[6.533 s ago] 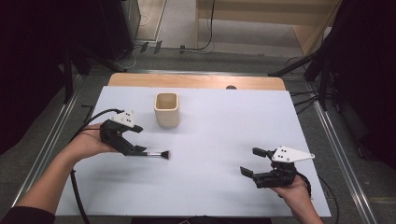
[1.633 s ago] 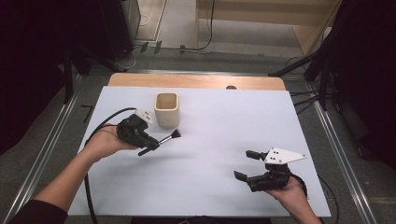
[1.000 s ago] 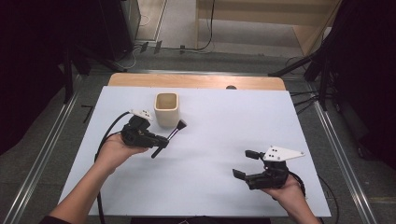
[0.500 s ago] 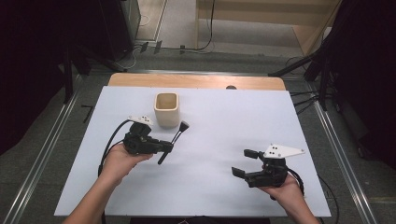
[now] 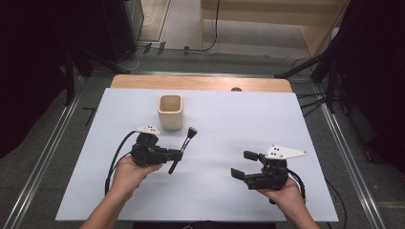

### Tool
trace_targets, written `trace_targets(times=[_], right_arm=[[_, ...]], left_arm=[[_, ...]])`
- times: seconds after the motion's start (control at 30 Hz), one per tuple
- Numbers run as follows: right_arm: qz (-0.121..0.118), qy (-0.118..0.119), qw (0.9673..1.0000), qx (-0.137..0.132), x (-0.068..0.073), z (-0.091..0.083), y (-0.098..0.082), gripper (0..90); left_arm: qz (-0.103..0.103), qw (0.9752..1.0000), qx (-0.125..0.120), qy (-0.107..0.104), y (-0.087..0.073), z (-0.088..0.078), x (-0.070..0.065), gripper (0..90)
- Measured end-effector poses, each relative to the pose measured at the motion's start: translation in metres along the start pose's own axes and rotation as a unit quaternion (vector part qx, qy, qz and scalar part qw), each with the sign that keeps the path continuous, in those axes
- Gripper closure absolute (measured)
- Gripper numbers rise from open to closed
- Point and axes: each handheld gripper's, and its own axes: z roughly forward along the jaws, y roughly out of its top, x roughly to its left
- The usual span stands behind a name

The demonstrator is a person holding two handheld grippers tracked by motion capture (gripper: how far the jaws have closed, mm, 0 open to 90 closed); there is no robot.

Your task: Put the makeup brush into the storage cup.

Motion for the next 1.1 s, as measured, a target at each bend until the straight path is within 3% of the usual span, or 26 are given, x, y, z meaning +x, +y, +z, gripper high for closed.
trace_targets(times=[0.2,0.47,0.77,1.03,1.1], right_arm=[[0.013,0.001,0.9999,-0.003,0.006,0.011,0.004,14.2],[0.042,-0.004,0.9985,-0.034,0.011,0.023,0.01,15.7],[0.051,0.0,0.9981,-0.035,0.015,0.035,0.015,17.9],[0.076,0.015,0.9959,-0.046,0.015,0.042,0.018,21.0],[0.084,0.018,0.9951,-0.048,0.015,0.044,0.019,21.3]], left_arm=[[-0.015,0.9995,-0.027,-0.005,-0.005,0.007,-0.006,80.6],[-0.031,0.9977,-0.059,-0.015,-0.009,0.016,-0.012,80.6],[-0.029,0.9967,-0.075,-0.014,-0.009,0.029,-0.02,80.6],[-0.036,0.9958,-0.078,-0.032,-0.01,0.04,-0.025,80.6],[-0.044,0.9946,-0.085,-0.043,-0.01,0.044,-0.025,80.7]])
